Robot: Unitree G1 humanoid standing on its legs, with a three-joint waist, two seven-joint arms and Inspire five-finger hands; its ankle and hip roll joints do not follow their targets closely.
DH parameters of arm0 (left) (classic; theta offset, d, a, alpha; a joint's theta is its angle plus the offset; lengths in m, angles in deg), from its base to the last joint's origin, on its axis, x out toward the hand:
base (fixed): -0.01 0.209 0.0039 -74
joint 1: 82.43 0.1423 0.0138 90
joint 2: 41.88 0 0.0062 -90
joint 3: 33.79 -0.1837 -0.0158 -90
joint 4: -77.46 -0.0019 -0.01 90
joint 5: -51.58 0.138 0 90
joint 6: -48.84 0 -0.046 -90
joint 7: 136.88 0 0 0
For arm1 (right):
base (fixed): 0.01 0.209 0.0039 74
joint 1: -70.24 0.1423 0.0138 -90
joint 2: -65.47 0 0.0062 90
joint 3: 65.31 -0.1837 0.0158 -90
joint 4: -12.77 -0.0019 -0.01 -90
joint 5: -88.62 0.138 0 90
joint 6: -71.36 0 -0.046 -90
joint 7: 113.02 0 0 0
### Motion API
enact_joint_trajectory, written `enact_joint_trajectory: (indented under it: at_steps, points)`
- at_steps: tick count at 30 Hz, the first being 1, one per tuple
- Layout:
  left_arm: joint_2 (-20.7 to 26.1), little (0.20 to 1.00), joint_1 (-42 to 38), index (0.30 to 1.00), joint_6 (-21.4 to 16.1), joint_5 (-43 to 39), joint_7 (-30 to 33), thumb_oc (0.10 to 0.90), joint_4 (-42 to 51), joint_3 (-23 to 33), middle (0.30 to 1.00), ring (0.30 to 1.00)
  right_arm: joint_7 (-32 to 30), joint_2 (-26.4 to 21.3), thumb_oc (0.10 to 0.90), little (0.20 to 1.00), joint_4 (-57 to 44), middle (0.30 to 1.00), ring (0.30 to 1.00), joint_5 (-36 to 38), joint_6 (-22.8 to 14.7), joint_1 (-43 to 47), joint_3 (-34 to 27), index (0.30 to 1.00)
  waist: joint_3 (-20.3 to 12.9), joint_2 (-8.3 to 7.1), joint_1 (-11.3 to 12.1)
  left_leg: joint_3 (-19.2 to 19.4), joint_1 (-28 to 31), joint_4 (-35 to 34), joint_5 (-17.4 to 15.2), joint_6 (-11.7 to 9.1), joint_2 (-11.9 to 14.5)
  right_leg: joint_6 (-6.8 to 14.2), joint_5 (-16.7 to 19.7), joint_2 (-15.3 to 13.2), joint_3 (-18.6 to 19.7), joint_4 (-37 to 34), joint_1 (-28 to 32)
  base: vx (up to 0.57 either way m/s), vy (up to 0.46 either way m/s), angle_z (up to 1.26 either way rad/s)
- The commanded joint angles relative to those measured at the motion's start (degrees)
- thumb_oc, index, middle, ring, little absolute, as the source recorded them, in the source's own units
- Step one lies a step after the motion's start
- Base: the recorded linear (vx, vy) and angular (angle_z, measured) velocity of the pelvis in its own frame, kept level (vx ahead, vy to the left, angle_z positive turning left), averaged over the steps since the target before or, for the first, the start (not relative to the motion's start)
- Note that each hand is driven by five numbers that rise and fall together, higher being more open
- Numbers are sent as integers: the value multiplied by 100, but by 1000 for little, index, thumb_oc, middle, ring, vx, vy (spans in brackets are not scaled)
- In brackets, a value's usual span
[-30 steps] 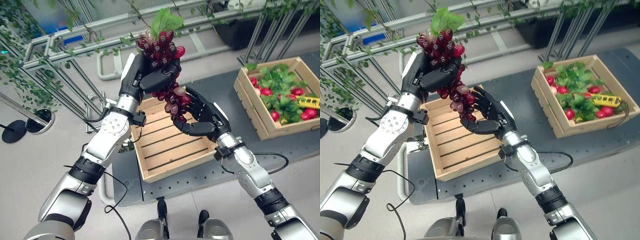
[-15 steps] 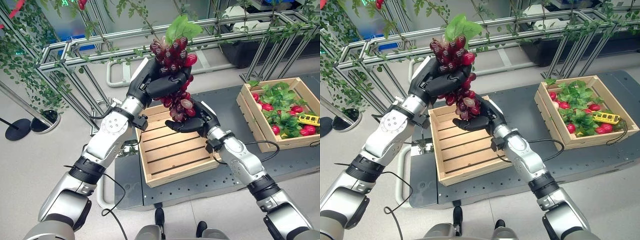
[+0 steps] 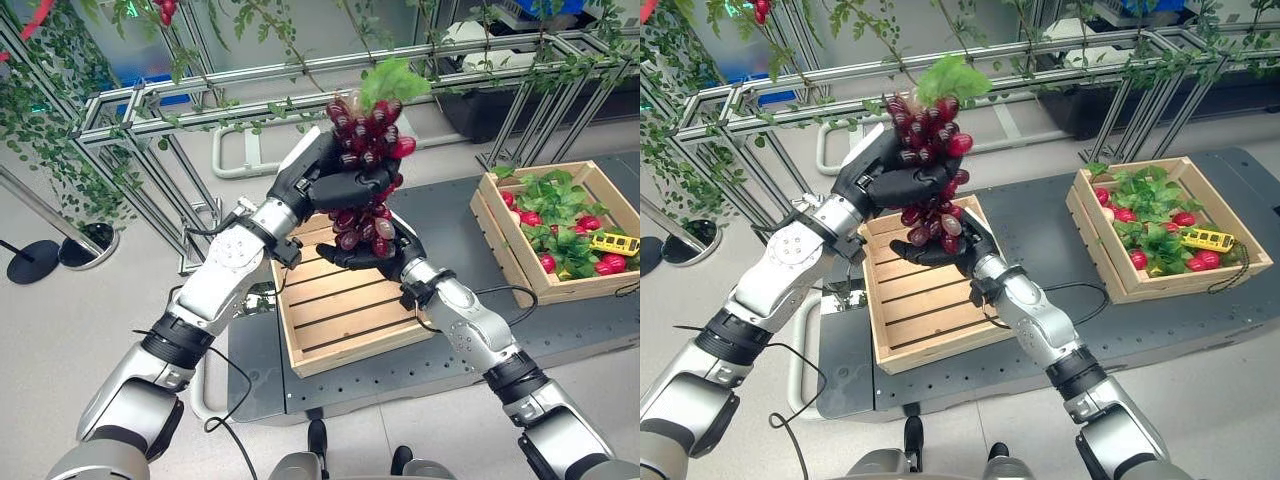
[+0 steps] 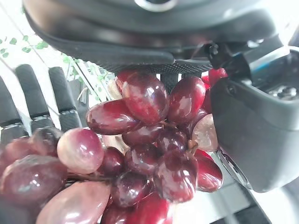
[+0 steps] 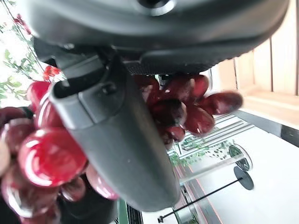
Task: Pick up the fruits from the basket on one side to the basket on the other side
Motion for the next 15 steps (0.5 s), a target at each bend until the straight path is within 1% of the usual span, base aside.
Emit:
enact_joint_trajectory:
  at_steps: [1, 3, 6, 8, 10, 14, 15]
  points:
    - [-139, 300, -739, 300, -836, 283, 46, 400, -430, -111, 300, 300, 14, 409, 800, 900, -188, 900, 900, 392, -742, 463, -77, 900, -1135, -96, 88, 297, 524, 7, -869, -313, 317, -89, -108, -361, 185, -2, 54, 0, 0, 0]
    - [-51, 300, -730, 300, -903, 377, 65, 400, -540, -103, 300, 300, 5, 382, 800, 900, -248, 900, 900, 431, -775, 455, -101, 900, -1146, -102, 92, 293, 522, 7, -872, -309, 317, -87, -109, -362, 194, -2, 50, 34, -3, 0]
    - [89, 300, -675, 300, -1026, 799, 261, 400, -682, -82, 300, 300, 29, 368, 800, 900, -375, 900, 900, 521, -749, 367, -146, 900, -1146, -105, 87, 306, 519, 7, -872, -300, 326, -81, -97, -366, 209, -2, 33, 11, 0, 0]
    - [145, 300, -679, 300, -1073, 909, 304, 400, -739, -89, 300, 300, 50, 358, 800, 900, -391, 900, 900, 570, -729, 353, -156, 900, -1144, -106, 86, 310, 520, 7, -874, -299, 327, -78, -95, -368, 210, -2, 29, 0, 0, 0]
    - [273, 300, -668, 300, -1224, 1114, 377, 400, -900, -106, 300, 300, 100, 335, 800, 900, -414, 900, 900, 718, -680, 335, -172, 900, -1144, -115, 90, 304, 518, 7, -879, -291, 325, -73, -94, -373, 216, -2, 22, 0, 0, 0]
    - [366, 300, -628, 300, -1341, 1245, 446, 400, -927, -92, 300, 300, 178, 341, 800, 900, -420, 900, 900, 842, -695, 235, -185, 900, -1154, -124, 90, 312, 521, 7, -880, -288, 332, -64, -85, -381, 221, -2, 17, 25, -3, 0]
    - [389, 300, -615, 300, -1367, 1401, 506, 400, -915, -92, 300, 300, 185, 351, 800, 900, -409, 900, 900, 876, -701, 225, -180, 900, -1155, -125, 96, 305, 519, 7, -877, -285, 333, -66, -83, -382, 222, -2, 14, 0, 0, 0]
